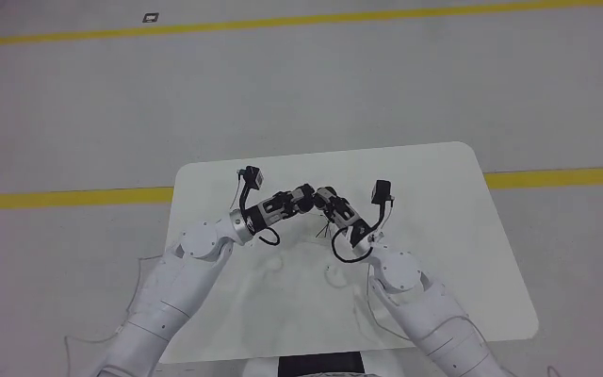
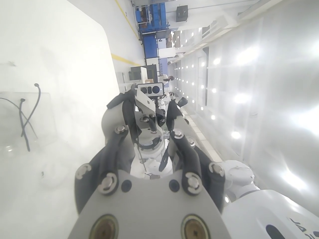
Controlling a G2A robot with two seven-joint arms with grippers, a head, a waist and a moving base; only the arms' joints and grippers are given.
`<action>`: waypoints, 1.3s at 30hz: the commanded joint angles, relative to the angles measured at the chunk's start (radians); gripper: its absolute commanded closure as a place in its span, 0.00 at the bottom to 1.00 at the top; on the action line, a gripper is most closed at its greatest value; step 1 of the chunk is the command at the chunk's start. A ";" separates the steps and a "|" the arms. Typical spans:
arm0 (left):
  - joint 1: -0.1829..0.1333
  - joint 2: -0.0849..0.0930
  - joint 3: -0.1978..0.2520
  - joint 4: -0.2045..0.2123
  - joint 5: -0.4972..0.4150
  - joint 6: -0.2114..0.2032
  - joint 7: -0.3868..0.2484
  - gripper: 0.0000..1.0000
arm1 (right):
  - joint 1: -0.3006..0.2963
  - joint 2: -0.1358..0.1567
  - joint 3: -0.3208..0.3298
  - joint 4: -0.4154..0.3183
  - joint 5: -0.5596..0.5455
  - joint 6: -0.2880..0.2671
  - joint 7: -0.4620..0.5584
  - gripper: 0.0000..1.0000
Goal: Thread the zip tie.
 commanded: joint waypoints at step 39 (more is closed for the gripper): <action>0.009 0.042 -0.056 0.005 -0.028 0.050 -0.249 1.00 | 0.015 0.011 0.107 0.037 0.142 -0.010 0.335 0.00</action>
